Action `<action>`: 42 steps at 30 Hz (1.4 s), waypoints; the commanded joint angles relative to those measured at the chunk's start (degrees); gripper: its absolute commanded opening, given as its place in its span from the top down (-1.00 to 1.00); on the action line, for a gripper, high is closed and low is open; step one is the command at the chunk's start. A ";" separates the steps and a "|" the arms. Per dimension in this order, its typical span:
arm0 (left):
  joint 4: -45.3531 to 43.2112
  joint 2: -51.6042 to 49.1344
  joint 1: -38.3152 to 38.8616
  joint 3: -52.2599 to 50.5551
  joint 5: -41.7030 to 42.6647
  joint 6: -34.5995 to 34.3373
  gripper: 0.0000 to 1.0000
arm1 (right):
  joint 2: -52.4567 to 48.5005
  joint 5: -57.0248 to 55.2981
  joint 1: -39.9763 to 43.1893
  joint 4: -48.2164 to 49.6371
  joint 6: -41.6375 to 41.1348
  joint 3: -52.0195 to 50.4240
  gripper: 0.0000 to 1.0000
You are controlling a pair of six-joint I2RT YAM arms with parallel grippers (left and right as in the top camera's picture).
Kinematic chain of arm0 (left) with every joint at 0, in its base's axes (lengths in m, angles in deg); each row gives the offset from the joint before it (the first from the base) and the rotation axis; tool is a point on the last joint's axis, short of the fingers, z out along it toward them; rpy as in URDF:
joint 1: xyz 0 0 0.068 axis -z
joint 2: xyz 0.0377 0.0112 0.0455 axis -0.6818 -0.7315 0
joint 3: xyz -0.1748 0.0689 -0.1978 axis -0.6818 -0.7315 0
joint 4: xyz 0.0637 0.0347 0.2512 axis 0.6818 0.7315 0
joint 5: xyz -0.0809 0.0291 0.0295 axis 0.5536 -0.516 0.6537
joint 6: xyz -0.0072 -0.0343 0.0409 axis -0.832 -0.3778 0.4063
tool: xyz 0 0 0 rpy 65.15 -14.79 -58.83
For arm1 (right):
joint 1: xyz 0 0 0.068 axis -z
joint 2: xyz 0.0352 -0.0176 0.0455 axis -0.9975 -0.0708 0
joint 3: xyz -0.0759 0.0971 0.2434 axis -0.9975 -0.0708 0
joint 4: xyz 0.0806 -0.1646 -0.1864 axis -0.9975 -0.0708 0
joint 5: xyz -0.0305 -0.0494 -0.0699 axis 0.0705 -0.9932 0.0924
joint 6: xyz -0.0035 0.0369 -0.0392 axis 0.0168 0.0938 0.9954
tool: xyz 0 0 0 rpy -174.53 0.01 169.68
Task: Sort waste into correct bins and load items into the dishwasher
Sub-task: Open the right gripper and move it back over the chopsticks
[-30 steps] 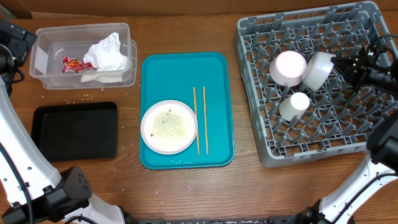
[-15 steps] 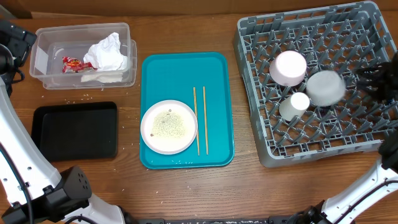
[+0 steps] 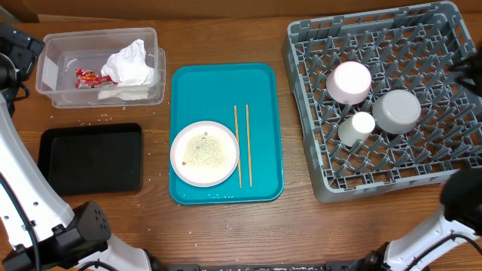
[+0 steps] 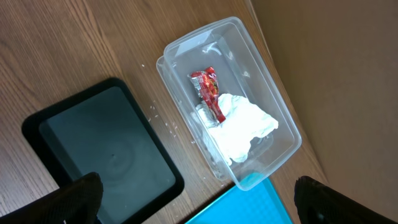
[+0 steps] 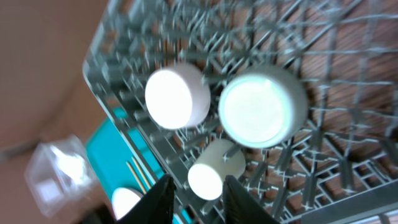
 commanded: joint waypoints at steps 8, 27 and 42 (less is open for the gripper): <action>-0.02 -0.39 0.39 0.04 -0.68 0.85 -1.00 | -0.66 -1.79 -26.18 -0.09 -0.74 0.09 -0.48; -0.02 -0.39 0.39 0.04 -0.70 0.85 -1.00 | -0.76 -29.24 -58.45 24.92 -19.23 -25.77 0.24; -0.02 -0.39 0.39 0.04 -0.68 0.85 -1.00 | -1.33 -30.32 -67.21 38.40 -22.47 -40.09 0.25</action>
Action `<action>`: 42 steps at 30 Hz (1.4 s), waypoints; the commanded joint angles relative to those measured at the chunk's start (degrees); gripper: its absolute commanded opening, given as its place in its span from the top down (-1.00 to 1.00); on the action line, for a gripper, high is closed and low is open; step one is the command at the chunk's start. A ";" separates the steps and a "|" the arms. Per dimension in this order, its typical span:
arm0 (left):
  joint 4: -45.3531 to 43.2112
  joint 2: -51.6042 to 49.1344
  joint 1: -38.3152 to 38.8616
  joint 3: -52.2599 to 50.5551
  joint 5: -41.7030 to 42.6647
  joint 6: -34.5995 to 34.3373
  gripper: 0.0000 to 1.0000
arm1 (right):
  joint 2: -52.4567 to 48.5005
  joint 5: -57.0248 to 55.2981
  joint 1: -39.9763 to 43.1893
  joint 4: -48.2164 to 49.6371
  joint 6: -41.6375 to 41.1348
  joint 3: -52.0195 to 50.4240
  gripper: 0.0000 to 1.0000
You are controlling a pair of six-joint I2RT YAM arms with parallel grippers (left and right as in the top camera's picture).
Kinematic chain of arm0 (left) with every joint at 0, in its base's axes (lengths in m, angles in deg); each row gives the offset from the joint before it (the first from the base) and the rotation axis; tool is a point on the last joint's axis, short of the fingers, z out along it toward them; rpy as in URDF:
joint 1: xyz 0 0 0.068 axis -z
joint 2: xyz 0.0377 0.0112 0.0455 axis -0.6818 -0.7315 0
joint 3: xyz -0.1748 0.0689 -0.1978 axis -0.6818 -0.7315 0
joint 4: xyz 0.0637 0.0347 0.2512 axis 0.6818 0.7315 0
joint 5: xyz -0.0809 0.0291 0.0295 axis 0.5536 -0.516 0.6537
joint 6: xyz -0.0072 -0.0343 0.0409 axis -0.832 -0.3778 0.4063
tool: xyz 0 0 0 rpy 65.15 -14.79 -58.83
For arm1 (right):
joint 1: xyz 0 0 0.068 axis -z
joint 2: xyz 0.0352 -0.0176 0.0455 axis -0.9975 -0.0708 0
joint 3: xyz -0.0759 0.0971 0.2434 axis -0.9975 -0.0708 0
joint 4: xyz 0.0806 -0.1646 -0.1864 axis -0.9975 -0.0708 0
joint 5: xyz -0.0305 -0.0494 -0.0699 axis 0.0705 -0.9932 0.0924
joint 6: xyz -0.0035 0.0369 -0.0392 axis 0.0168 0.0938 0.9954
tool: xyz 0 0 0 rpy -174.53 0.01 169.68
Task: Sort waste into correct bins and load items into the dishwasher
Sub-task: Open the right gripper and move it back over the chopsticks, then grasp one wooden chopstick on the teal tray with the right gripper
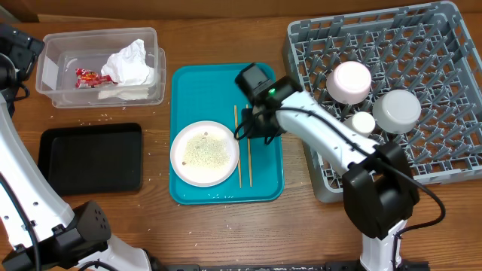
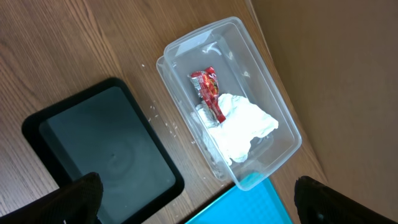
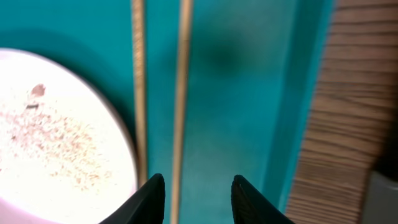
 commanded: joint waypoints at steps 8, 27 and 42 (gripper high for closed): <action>-0.04 -0.39 0.39 0.04 -0.68 0.85 -1.00 | -4.33 -2.25 -1.14 2.82 -4.35 -0.85 0.31; -0.04 -0.39 0.39 0.04 -0.68 0.85 -1.00 | -8.41 -0.46 -2.25 4.35 -4.35 -1.22 0.36; -0.04 -0.39 0.39 0.04 -0.68 0.85 -1.00 | -8.44 -0.46 -2.23 4.83 -6.88 -3.32 0.79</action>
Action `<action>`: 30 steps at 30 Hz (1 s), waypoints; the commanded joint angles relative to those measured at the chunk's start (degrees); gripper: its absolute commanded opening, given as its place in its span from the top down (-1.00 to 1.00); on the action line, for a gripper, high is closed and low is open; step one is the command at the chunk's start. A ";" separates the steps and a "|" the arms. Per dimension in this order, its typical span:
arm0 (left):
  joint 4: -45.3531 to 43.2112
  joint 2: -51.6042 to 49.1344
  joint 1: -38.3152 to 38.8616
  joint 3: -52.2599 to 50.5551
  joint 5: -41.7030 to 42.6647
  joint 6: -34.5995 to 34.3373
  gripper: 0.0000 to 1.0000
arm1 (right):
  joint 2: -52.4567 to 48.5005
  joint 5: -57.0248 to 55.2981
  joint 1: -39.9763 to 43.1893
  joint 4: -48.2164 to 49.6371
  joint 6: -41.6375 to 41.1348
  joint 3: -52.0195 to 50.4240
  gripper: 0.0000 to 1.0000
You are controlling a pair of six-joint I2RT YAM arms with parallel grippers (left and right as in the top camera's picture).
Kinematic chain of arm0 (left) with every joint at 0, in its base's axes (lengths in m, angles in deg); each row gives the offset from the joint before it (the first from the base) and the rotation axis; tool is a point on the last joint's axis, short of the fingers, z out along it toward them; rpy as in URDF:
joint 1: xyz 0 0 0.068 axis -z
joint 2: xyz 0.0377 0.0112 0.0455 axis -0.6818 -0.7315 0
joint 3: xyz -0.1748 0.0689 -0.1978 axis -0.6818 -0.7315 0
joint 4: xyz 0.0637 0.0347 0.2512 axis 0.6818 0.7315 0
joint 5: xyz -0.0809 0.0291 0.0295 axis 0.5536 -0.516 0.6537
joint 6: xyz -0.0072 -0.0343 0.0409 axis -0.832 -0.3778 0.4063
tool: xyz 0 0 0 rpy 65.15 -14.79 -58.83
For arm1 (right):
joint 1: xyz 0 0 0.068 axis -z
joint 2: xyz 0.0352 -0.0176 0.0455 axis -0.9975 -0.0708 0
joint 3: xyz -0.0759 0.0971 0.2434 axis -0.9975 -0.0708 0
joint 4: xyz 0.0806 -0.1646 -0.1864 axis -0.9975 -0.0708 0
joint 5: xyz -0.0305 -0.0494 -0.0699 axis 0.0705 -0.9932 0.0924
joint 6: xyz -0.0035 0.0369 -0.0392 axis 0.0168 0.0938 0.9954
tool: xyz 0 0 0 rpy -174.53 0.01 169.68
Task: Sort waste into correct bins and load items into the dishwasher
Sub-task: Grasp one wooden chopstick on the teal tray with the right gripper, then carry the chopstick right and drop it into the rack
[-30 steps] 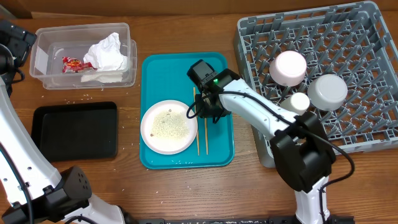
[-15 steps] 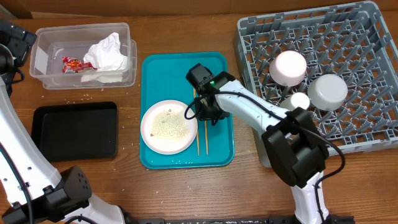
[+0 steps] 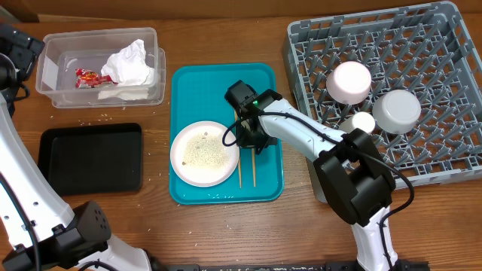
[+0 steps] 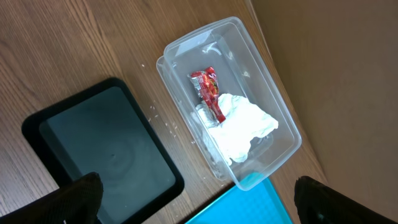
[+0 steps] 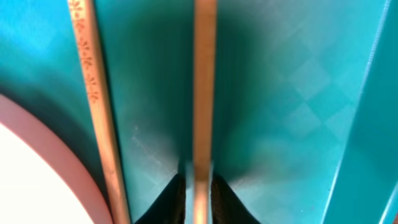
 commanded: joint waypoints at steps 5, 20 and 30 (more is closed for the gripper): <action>-0.04 -0.39 0.39 0.04 -0.70 0.85 -1.00 | -0.04 -0.15 0.44 -3.72 -0.94 2.43 0.92; -0.04 -0.39 0.39 0.04 -0.68 0.85 -1.00 | 0.11 -1.75 19.41 -28.02 26.16 40.09 0.93; -0.04 -0.39 0.39 0.04 -0.70 0.85 -1.00 | -0.09 5.95 30.53 -26.27 35.19 36.50 0.93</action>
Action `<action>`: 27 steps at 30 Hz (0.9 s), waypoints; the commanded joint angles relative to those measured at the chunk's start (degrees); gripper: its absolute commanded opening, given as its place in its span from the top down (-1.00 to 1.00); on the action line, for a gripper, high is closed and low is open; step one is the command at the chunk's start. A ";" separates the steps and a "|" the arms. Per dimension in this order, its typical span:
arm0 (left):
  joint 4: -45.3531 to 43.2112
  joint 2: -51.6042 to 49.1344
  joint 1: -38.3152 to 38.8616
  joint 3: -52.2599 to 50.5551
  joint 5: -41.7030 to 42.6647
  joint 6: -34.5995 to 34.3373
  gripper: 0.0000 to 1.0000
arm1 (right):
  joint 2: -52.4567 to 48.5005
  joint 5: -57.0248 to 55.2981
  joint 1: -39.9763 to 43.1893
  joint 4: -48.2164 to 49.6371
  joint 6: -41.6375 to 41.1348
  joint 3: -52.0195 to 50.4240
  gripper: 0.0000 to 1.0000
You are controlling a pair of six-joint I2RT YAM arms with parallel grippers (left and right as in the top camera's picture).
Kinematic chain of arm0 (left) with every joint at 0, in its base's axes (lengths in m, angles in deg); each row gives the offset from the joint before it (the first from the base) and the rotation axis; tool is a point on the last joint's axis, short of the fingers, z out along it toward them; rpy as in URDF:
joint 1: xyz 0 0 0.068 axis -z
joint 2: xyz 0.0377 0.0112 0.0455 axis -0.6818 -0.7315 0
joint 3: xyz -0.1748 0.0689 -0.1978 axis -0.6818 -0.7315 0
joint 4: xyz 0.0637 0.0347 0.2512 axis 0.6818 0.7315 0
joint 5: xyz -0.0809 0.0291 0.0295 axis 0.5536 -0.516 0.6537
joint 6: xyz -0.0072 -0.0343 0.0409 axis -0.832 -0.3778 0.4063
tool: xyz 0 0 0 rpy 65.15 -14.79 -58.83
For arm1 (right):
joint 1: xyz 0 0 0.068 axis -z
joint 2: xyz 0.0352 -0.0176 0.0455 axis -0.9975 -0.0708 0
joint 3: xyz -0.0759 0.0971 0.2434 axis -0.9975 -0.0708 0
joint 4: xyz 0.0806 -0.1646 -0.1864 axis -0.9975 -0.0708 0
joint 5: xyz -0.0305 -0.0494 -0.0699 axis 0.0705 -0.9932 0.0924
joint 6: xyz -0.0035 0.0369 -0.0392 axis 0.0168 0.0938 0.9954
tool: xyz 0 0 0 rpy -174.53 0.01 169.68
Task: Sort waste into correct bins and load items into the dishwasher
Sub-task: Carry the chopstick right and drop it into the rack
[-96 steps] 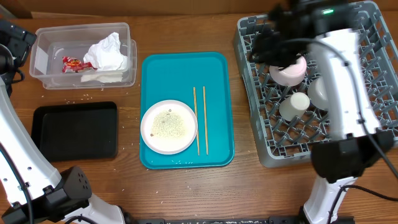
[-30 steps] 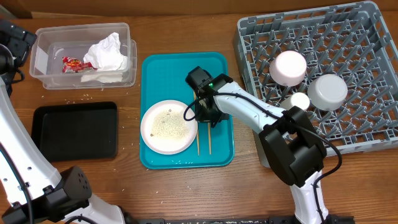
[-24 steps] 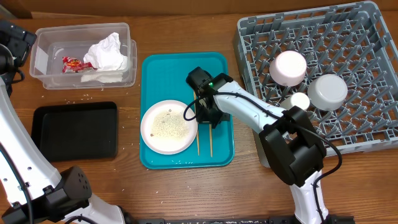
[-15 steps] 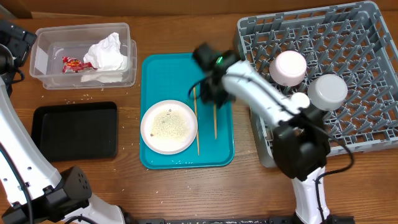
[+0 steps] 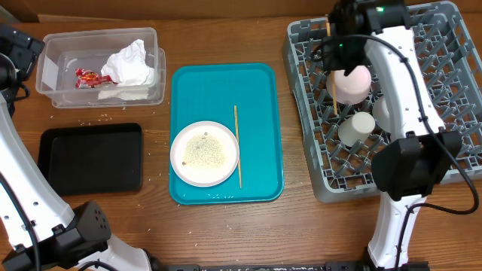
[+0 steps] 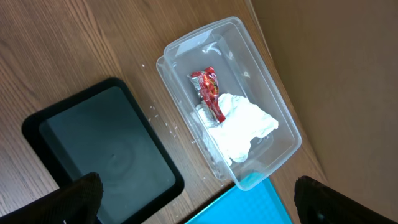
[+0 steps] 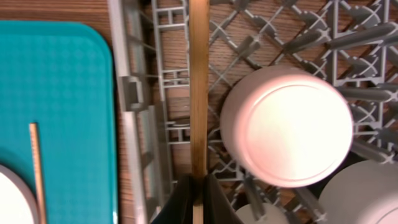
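Note:
My right gripper (image 7: 198,190) is shut on one wooden chopstick (image 7: 199,93), holding it over the left part of the grey dish rack (image 5: 422,150), just beside the upturned pink bowl (image 5: 352,83). In the overhead view that chopstick (image 5: 334,71) hangs lengthwise over the rack grid. The other chopstick (image 5: 237,145) lies on the teal tray (image 5: 263,90) next to the white plate (image 5: 204,153) with crumbs. My left gripper (image 6: 199,199) is open high above the clear waste bin (image 6: 230,99), with nothing between its fingers.
The rack also holds a white cup (image 5: 356,128) and a grey bowl (image 5: 382,111) partly behind my right arm. A black tray (image 5: 90,158) lies left of the teal tray. The clear bin (image 5: 102,66) holds a red wrapper and crumpled tissue.
My right gripper was down on the teal tray, shut on the right-hand chopstick. It is now over the dish rack with that chopstick in it. The left arm has not moved.
My right gripper first hung over the rack with both chopsticks lying on the tray. Then it was open above the chopsticks, then shut on the right one on the tray. Now one chopstick is over the rack and one stays on the tray.

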 commanded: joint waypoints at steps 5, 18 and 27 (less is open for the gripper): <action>-0.04 -0.39 0.39 0.04 -0.68 0.85 -1.00 | 0.68 8.76 0.87 2.16 6.51 -3.65 0.92; -0.04 -0.39 0.39 0.04 -0.68 0.85 -1.00 | 0.68 9.29 0.66 3.30 8.02 -6.99 0.60; -0.04 -0.39 0.39 0.04 -0.68 0.85 -1.00 | 0.81 12.87 0.63 0.74 5.57 -6.62 0.47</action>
